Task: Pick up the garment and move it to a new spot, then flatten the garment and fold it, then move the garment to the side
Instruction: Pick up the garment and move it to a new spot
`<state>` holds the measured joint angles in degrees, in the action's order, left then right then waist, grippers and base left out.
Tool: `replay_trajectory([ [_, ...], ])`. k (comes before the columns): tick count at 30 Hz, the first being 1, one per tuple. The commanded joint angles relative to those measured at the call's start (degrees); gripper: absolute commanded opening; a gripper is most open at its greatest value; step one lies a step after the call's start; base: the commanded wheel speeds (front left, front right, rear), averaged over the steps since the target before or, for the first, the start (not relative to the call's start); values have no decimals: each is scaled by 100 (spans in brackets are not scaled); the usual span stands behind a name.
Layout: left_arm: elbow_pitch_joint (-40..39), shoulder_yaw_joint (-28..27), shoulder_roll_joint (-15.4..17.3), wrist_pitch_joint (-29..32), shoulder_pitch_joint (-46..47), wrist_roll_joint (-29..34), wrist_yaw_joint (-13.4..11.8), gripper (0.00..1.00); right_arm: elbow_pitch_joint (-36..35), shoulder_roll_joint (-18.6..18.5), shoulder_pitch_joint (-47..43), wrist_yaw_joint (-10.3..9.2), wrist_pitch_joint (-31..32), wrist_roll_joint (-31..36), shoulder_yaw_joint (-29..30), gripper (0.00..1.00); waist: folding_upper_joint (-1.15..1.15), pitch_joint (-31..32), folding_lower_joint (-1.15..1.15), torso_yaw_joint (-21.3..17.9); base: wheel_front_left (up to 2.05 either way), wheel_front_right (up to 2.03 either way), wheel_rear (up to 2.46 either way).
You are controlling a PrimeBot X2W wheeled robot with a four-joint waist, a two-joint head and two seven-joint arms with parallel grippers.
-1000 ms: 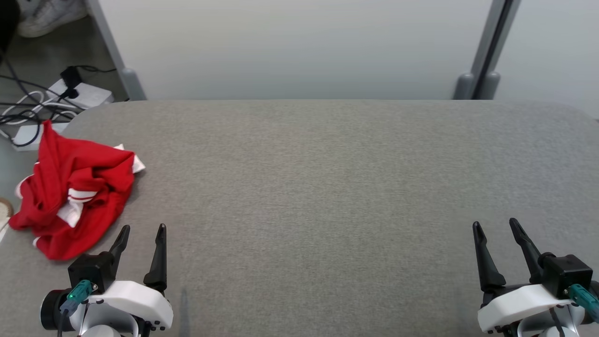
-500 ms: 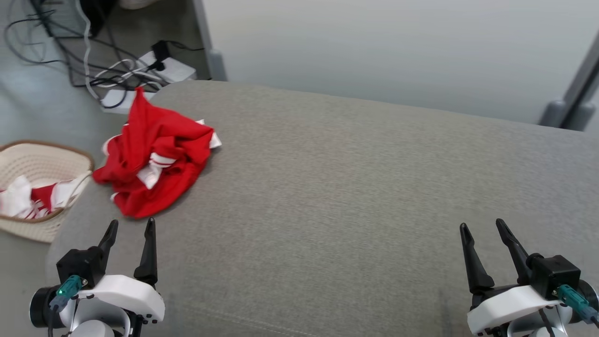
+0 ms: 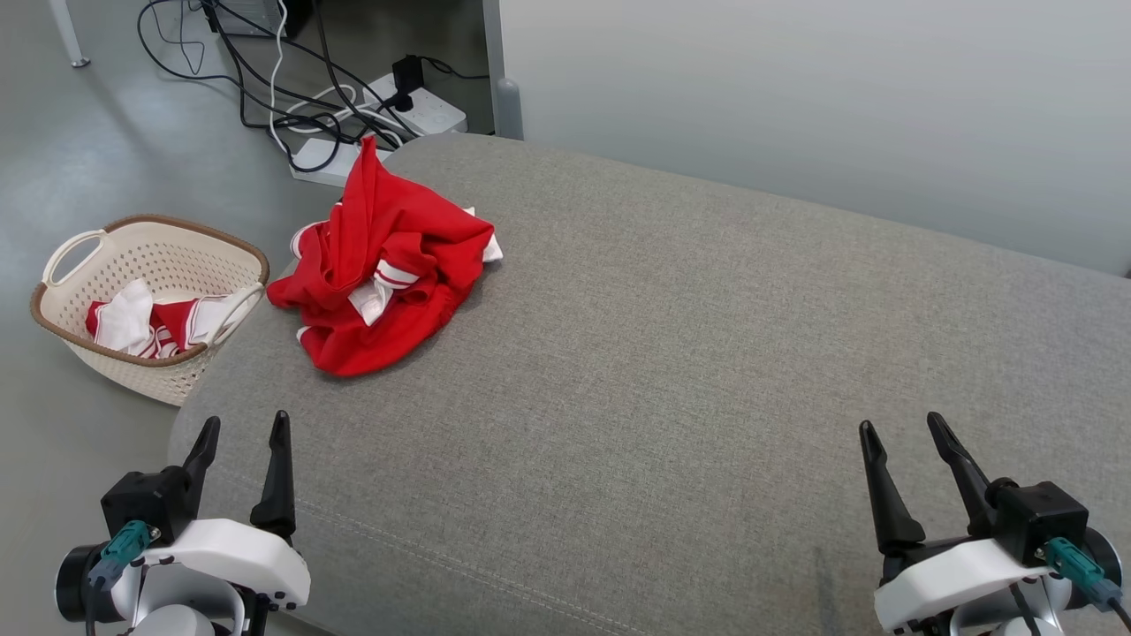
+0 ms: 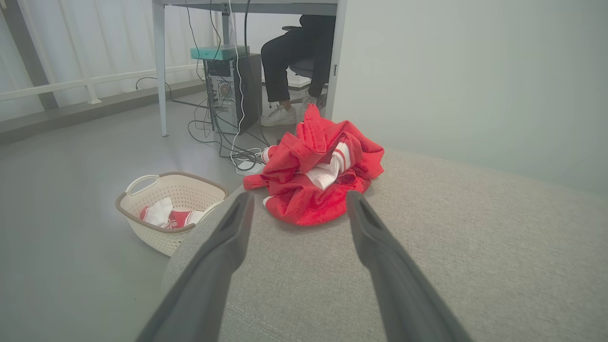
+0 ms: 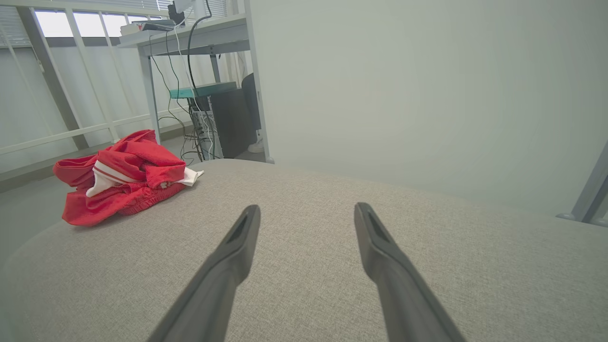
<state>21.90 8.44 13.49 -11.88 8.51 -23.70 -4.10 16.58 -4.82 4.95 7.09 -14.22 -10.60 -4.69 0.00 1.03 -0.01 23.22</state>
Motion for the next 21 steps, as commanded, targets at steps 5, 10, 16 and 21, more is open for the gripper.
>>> replay_trajectory([
  [5, -125, -180, 143, -73, 223, -42, -54, 100, -160, -36, 103, 40, -78, 4, -178, 100, 0, 2, 0, 1, 0, 0, 0],
  [10, -122, -160, 152, -75, 227, -60, -62, 100, -149, -42, 116, 40, -78, -11, -203, 100, 0, -3, 0, -18, 0, 0, 0],
  [16, -149, -133, 164, -81, 257, -59, -86, 100, -115, -64, 124, 40, -78, 9, -255, 100, 0, -30, 0, -25, 0, 0, 0],
  [21, -319, -86, 221, 4, 457, -111, 37, 100, -121, -72, 124, 40, -78, 5, -237, 100, 0, -58, 0, -6, 0, 0, 0],
])
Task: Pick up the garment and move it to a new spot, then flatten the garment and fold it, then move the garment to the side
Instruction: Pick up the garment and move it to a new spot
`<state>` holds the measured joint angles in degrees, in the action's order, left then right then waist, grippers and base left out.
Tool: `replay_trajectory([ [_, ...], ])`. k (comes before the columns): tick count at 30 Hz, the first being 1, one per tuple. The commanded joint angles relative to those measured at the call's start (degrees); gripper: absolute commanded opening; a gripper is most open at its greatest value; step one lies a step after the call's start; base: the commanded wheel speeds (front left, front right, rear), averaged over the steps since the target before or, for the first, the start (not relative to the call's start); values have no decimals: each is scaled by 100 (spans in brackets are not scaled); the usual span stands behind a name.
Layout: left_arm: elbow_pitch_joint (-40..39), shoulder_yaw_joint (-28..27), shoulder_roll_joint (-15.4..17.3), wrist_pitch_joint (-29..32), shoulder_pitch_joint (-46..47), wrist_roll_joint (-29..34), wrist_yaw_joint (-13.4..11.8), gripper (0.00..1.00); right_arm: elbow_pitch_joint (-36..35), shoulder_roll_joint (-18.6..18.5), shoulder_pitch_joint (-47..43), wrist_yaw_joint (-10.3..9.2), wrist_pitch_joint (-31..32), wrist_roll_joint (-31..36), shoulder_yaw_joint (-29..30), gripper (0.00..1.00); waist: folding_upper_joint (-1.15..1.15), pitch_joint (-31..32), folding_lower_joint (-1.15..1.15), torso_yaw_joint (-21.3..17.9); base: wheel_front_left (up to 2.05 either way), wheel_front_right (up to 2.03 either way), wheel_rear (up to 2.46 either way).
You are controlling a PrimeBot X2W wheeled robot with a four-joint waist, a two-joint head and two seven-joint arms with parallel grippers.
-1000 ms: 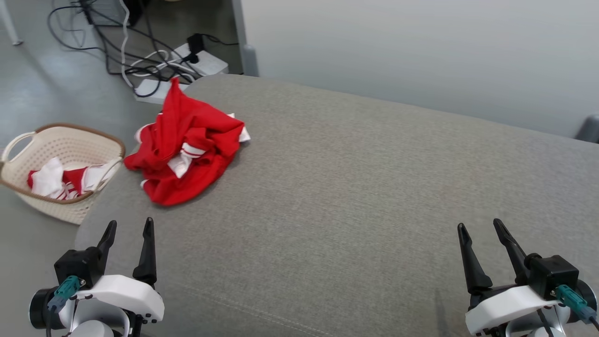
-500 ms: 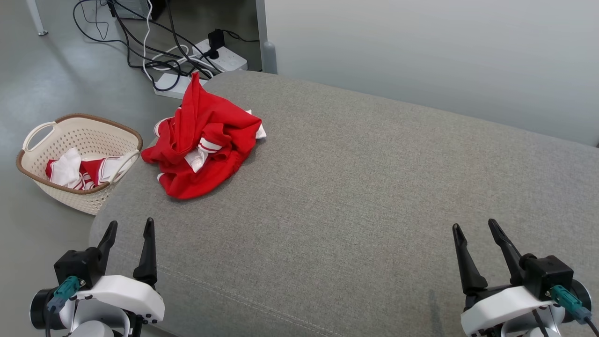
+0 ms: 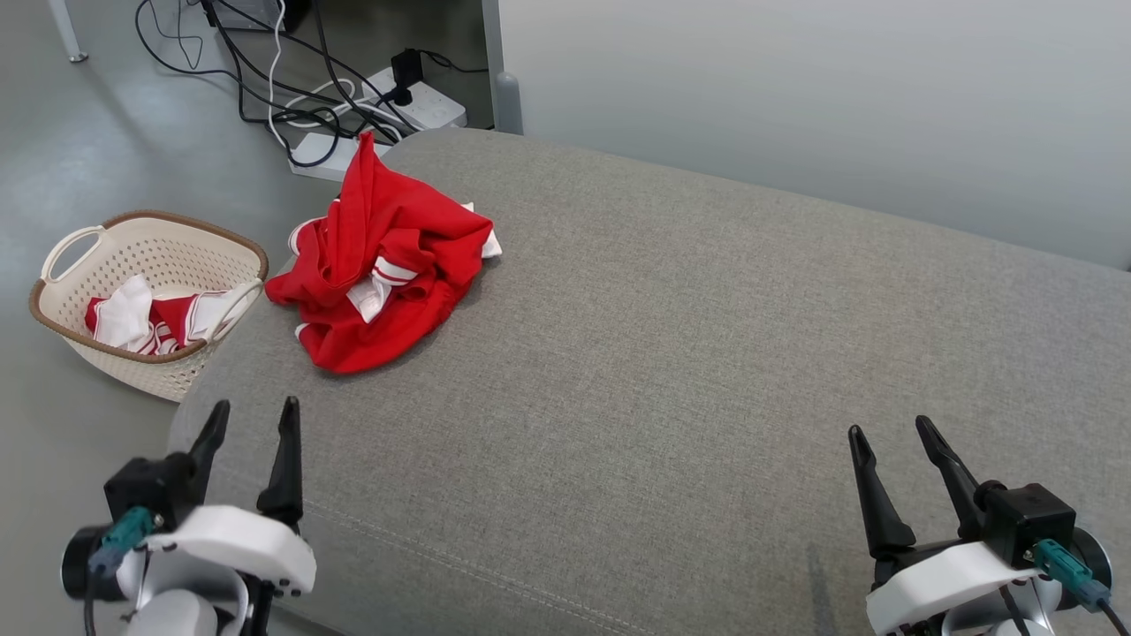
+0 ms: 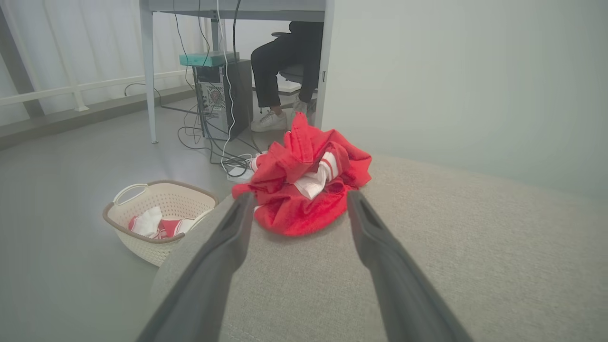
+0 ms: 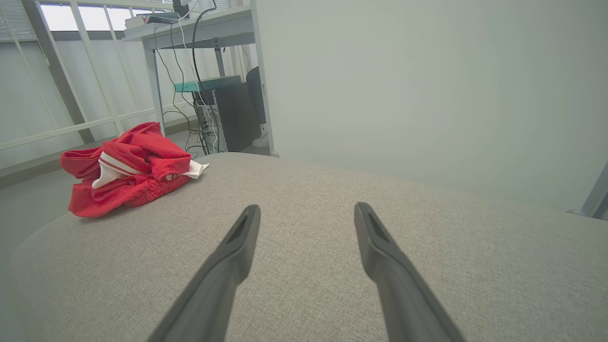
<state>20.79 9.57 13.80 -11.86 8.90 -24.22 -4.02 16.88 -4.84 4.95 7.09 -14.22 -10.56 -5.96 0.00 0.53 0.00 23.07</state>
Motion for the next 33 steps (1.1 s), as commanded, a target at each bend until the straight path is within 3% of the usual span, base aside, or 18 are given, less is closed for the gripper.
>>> replay_trajectory([
  [1, -295, -216, 230, 42, 503, -78, 49, 100, -154, -68, 125, 40, -78, 4, -107, 100, 0, -14, 0, 12, 0, 0, 0],
  [5, -687, -252, 424, 276, 866, -90, 109, 100, -183, -67, 142, 40, -78, 30, -102, 100, 0, -74, 0, 11, 0, 0, 0],
  [9, -1205, -382, 867, 718, 1666, -79, 208, 100, -228, -115, 248, 40, -75, 157, -104, 100, 0, -251, 0, -78, 0, 0, 0],
  [13, -1156, -486, 1275, 1345, 2568, -194, 373, 100, -336, -151, 379, 40, -75, 302, -95, 100, 0, -513, 0, -295, 0, 0, 0],
  [18, -186, -493, 1548, 2164, 3526, -517, 667, 100, -480, -198, 530, 40, -56, 403, -102, 100, 0, -941, 0, -643, 0, 0, 0],
  [23, 1065, -455, 1636, 2733, 4020, -742, 795, 100, -582, -245, 695, 40, -33, 460, -126, 100, 0, -1377, 0, -953, 0, 0, 0],
  [33, 2942, -663, 1624, 3010, 4203, -1200, 898, 100, -717, -407, 985, 40, 16, 479, -254, 100, 0, -1939, 0, -1215, 0, 0, 0],
])
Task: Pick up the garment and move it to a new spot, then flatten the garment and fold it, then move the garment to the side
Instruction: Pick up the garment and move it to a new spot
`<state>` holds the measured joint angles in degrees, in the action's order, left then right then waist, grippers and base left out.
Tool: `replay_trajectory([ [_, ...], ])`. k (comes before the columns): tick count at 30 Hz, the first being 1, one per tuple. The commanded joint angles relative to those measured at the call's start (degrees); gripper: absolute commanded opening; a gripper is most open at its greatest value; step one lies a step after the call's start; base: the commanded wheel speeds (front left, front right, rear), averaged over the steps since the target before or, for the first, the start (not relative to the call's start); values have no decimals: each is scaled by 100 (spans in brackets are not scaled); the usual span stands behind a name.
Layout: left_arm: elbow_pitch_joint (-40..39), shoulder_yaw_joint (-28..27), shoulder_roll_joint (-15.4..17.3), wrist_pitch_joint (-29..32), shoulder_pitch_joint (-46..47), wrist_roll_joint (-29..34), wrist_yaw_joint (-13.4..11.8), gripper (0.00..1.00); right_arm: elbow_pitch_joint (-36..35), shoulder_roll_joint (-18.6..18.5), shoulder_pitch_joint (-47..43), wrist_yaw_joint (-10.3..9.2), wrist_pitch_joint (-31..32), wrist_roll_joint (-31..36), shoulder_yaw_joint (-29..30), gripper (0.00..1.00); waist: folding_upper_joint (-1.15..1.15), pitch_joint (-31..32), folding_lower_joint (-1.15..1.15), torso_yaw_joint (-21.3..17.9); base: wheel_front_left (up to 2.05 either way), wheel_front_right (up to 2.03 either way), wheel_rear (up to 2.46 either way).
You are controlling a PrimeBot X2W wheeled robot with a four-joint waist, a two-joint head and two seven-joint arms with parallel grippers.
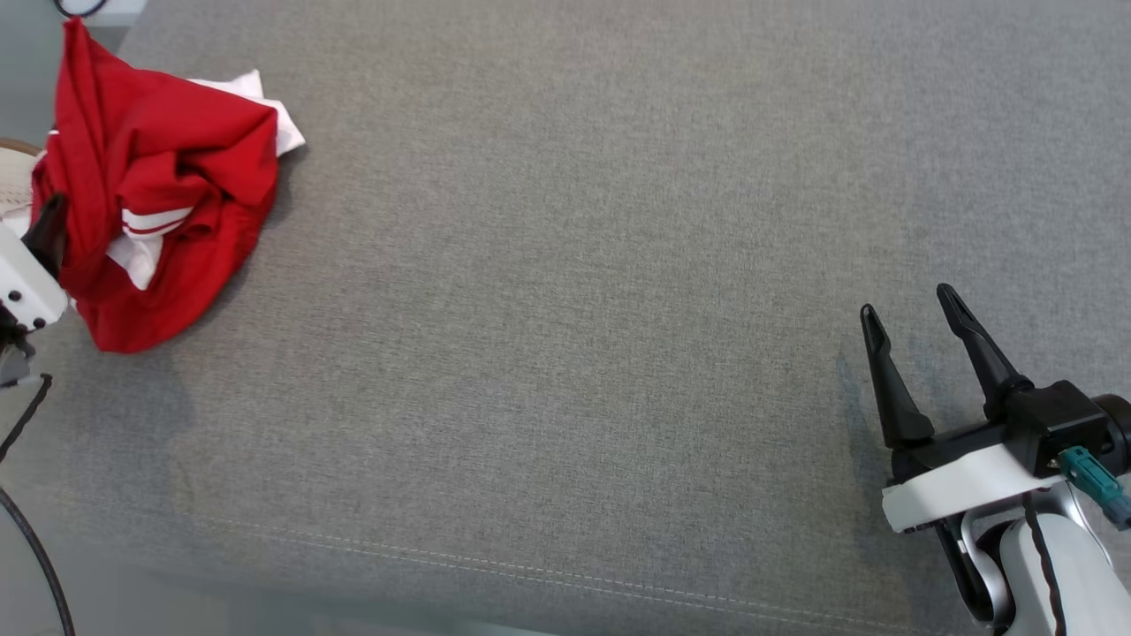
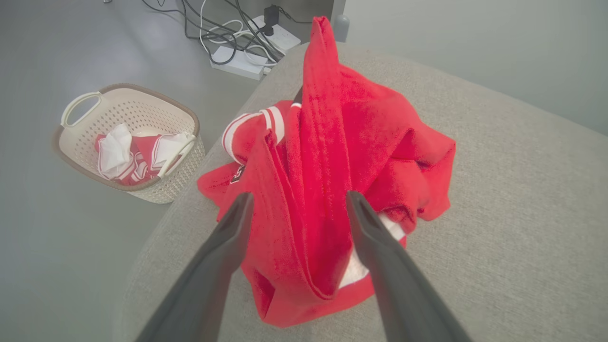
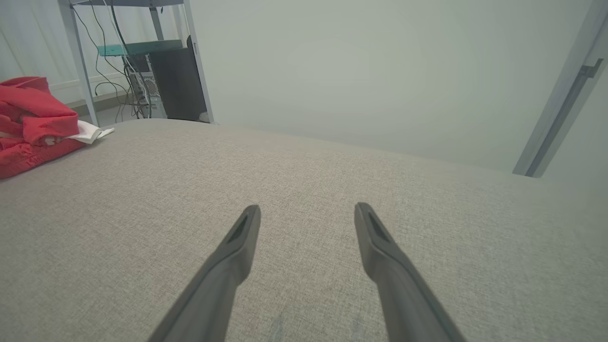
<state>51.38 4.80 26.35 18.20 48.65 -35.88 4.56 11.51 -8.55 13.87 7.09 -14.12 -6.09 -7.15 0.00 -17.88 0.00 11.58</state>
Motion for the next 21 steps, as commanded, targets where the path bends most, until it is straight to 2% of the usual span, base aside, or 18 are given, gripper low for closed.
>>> replay_trajectory([
  [1, -1, -193, 360, -6, 231, -64, 56, 100, -197, -47, 118, 40, 18, 34, -143, 100, 0, -146, 0, -75, 0, 0, 0],
  [7, 512, -243, 396, 16, 380, -182, 83, 100, -307, -110, 255, 40, 82, 32, -200, 100, 0, -421, 0, -138, 0, 0, 0],
  [8, 616, -244, 408, 16, 432, -196, 79, 66, -337, -128, 279, 40, 98, 28, -202, 100, 0, -489, 0, -159, 0, 0, 0],
  [9, 679, -236, 411, 52, 447, -201, 76, 40, -347, -130, 286, 40, 107, 26, -199, 100, 0, -514, 0, -172, 0, 0, 0],
  [10, 739, -240, 402, 87, 465, -221, 69, 1, -354, -134, 289, 40, 117, 26, -191, 100, 0, -528, 0, -177, 0, 0, 0],
  [13, 837, -263, 383, 75, 545, -265, 42, 0, -393, -144, 305, 40, 145, 15, -135, 100, 0, -594, 0, -178, 0, 0, 0],
  [21, 607, -35, 568, -582, 784, 115, -120, 0, -436, -162, 300, 40, 161, 30, -18, 100, 0, -575, 0, -81, 0, 0, 0],
])
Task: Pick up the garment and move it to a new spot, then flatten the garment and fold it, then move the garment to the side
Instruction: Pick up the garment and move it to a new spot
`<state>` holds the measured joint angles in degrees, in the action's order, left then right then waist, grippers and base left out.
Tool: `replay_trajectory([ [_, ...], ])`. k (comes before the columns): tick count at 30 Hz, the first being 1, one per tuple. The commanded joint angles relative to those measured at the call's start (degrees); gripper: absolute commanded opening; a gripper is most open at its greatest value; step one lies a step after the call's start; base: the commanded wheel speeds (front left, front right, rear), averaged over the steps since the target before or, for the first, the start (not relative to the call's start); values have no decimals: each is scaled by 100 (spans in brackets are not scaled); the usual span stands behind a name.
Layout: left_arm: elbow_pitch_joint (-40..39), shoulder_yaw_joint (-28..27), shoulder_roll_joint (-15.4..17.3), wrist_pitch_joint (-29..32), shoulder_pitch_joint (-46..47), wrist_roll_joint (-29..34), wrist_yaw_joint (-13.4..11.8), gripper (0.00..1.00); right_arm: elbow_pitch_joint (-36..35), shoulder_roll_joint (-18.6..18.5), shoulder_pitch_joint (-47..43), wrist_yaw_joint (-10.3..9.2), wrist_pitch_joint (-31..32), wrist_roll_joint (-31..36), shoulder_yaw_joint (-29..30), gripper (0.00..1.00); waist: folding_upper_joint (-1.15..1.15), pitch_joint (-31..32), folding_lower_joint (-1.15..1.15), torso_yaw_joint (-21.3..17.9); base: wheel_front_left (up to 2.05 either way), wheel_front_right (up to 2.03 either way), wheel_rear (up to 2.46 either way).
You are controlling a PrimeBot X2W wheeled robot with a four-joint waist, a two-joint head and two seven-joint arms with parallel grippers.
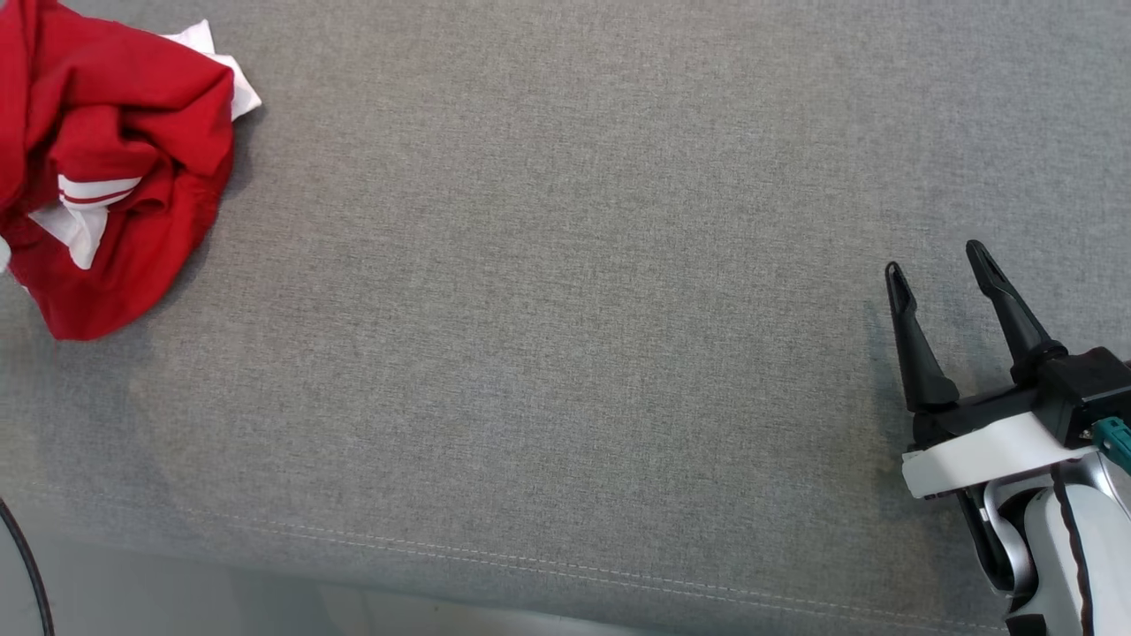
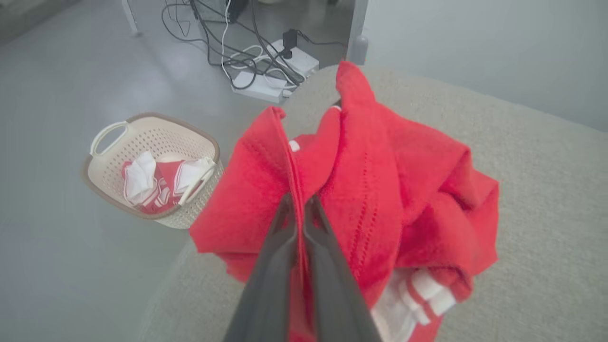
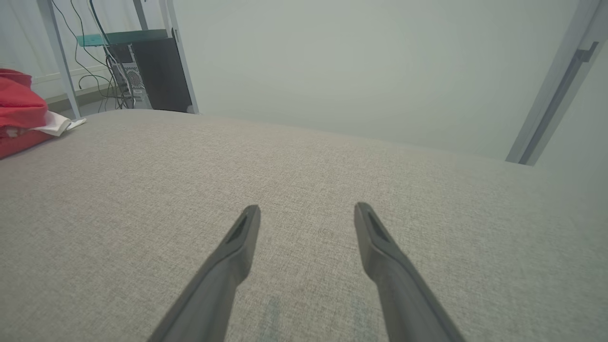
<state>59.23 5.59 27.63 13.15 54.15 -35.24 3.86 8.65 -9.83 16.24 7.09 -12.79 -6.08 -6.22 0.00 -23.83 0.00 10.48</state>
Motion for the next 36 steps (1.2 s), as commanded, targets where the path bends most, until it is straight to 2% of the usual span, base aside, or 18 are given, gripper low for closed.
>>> replay_trajectory([
  [1, -254, -83, 474, -171, 294, 110, -80, 0, -148, -28, 53, 40, 29, 29, -99, 100, 0, 39, 0, 50, 0, 0, 0],
  [7, -834, 183, 591, -680, 516, 500, -208, 0, -75, 43, -23, 40, 7, 2, -91, 100, 0, 266, 0, 137, 0, 0, 0],
  [11, -1657, 522, 631, -832, 508, 832, -172, 0, -42, 133, -52, 40, -43, -15, -39, 100, 0, 490, 0, 53, 0, 0, 0],
  [16, -2863, 910, 628, -740, 177, 1105, -123, 0, -69, 232, -51, 40, -91, -11, 49, 100, 0, 551, 0, -207, 0, 0, 0],
  [23, -4747, 1604, 172, -279, -659, 1307, -302, 0, -97, 356, -138, 40, -151, -1, 305, 100, 0, 568, 0, -718, 0, 0, 0],
  [27, -5416, 1986, -203, -130, -1000, 1354, -431, 0, -99, 433, -150, 40, -177, -16, 402, 100, 0, 523, 0, -1049, 0, 0, 0],
  [31, -5573, 2339, -596, -29, -1072, 1329, -420, 0, -99, 507, -123, 40, -197, -36, 434, 100, 0, 469, 0, -1445, 0, 0, 0],
  [36, -5337, 2664, -994, -2, -991, 1272, -315, 0, -70, 589, -93, 40, -213, -86, 421, 100, 0, 408, 0, -2028, 0, 0, 0],
])
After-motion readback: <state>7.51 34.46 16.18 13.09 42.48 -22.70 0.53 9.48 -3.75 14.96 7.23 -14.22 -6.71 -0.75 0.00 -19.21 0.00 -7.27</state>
